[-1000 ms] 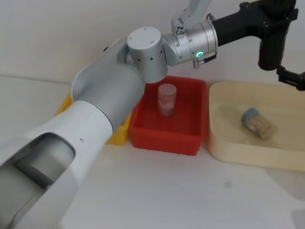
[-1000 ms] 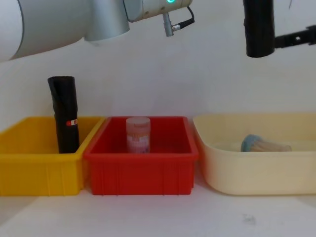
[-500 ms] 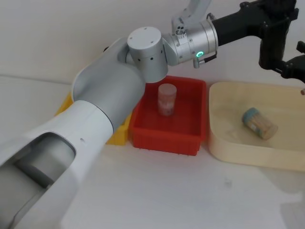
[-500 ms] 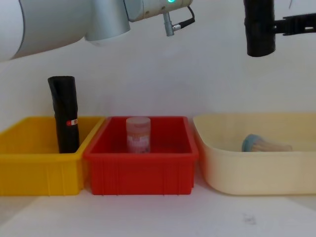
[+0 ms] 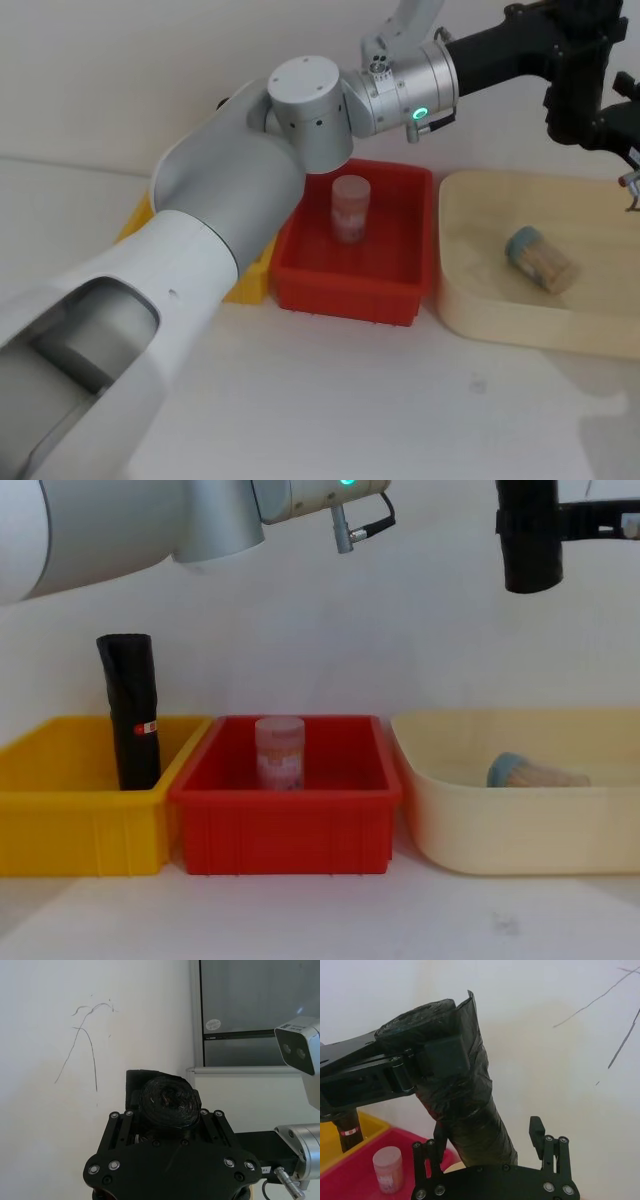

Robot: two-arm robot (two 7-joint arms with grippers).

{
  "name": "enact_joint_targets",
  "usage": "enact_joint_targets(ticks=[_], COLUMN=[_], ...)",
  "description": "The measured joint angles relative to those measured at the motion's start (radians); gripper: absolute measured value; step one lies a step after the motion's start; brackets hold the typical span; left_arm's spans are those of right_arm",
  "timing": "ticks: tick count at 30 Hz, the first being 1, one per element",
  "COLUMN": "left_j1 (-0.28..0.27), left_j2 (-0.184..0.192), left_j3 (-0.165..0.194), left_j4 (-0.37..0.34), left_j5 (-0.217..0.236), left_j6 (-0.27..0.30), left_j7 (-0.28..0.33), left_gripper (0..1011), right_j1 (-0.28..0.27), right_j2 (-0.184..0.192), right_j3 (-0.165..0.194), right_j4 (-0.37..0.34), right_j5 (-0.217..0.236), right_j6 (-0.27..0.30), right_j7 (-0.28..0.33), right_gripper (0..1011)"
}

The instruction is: Pick up the garbage bag with the one hand and transfer it to the other hand.

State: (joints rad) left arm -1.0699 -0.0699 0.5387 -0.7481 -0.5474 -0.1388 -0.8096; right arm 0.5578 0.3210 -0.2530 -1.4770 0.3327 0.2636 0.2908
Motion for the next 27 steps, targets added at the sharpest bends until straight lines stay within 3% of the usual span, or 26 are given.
enact_joint_targets(ticks=[14,27], left_j1=[0.000,0.000], left_j2=[0.000,0.000], left_j3=[0.000,0.000], left_j4=[0.000,0.000], left_j5=[0.000,0.000], left_j6=[0.000,0.000], left_j7=[0.000,0.000], left_gripper=[508,508], right_j1=[0.021,0.031], right_j2=[-0.020,-0.022], right_j3=[-0.018,-0.046], right_j4=[0.037,0.036], right_j5=[-0.001,-0.049], right_j6=[-0.049,-0.061], right_j7=[0.001,-0.007], right_gripper=[1000,1000])
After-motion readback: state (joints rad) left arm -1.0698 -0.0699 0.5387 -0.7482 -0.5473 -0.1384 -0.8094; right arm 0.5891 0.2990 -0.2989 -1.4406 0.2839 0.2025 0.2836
